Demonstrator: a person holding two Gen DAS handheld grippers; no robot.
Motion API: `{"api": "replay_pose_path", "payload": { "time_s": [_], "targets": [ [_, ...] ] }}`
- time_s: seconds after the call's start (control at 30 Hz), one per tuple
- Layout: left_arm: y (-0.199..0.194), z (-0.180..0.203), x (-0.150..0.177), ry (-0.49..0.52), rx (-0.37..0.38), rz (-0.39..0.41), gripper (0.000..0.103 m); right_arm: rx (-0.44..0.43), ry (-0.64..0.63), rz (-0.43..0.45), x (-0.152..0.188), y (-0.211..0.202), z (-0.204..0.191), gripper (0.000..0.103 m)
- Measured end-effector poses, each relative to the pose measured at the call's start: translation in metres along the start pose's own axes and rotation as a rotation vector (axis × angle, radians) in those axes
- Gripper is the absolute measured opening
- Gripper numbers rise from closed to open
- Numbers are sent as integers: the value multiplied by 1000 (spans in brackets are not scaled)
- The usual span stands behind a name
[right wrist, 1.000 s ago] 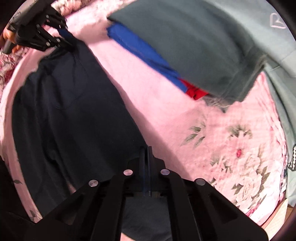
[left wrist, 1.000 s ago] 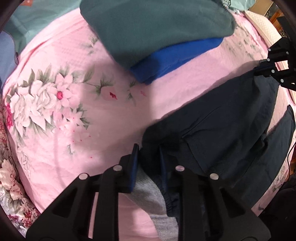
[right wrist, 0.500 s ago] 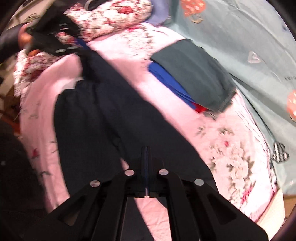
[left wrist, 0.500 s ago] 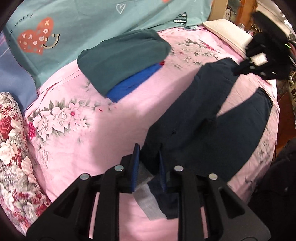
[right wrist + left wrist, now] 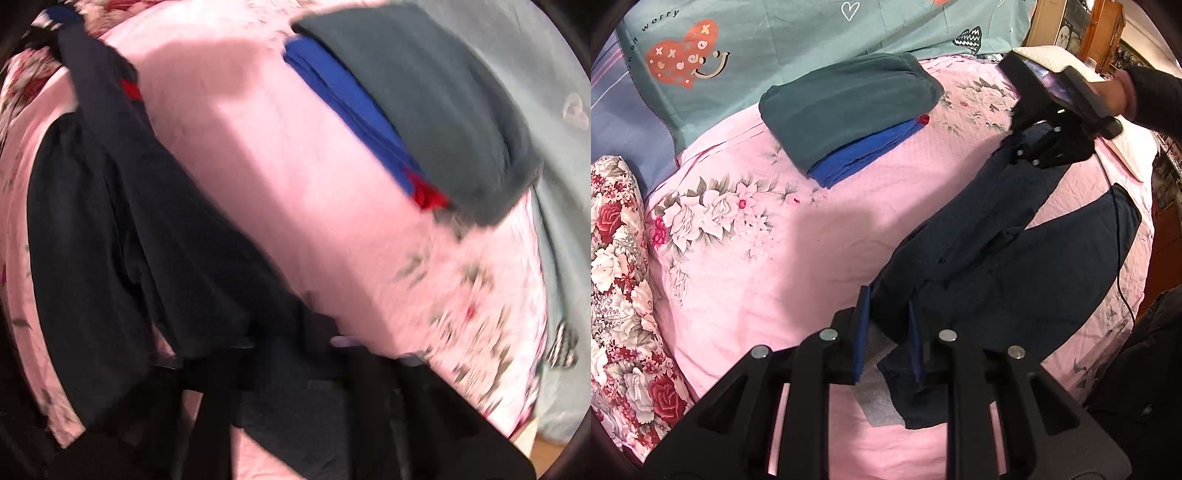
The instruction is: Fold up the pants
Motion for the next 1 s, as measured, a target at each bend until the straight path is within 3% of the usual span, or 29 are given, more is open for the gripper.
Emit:
{"api": "replay_pose_path", "payload": {
  "time_s": [0.13,0.27,0.33,0.5,0.67,0.73,0.77,0.8,0.83,0.87,0.93,0.97,1.0],
  "targets": [
    [-9,-7,8,-9,-19,7,19,-10,1,91,24,-57,-22,4],
    [-25,1,29,-38,3,38,19,-22,-32,143,66,-101,-79,4],
    [-25,9,43,-47,16,38,19,-31,-56,135,87,-98,-111,4],
    [8,30,101,-100,52,-49,19,-34,-26,70,128,-42,-179,4],
    [55,41,158,-170,43,-165,19,41,75,77,142,-3,-189,5],
    [55,39,168,-213,34,-133,20,50,124,79,143,-6,-187,8],
    [53,38,171,-233,25,-133,20,35,160,59,145,-12,-186,23],
    [47,35,173,-245,4,-142,20,27,201,58,147,-20,-185,45],
    [37,33,172,-251,-18,-127,20,17,242,84,148,-29,-184,49],
    [22,31,168,-260,-38,-93,22,-5,309,125,149,-42,-179,49],
    [-5,32,153,-254,-70,-23,44,-53,520,192,155,-64,-161,53],
    [-17,33,142,-244,-93,22,63,-66,640,223,160,-71,-150,56],
    [-31,37,124,-229,-113,96,72,-79,752,251,166,-75,-141,58]
  ]
}}
Point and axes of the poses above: each gripper's, at about its wrist camera, not at the fingertips, and y roughly the way its jaws point, z to its right, x to its underside, the point moved 8 cm from there along y, roughly the way its jaws point, and after that the axes turned 10 degrees about y, right-handed, at the moved point
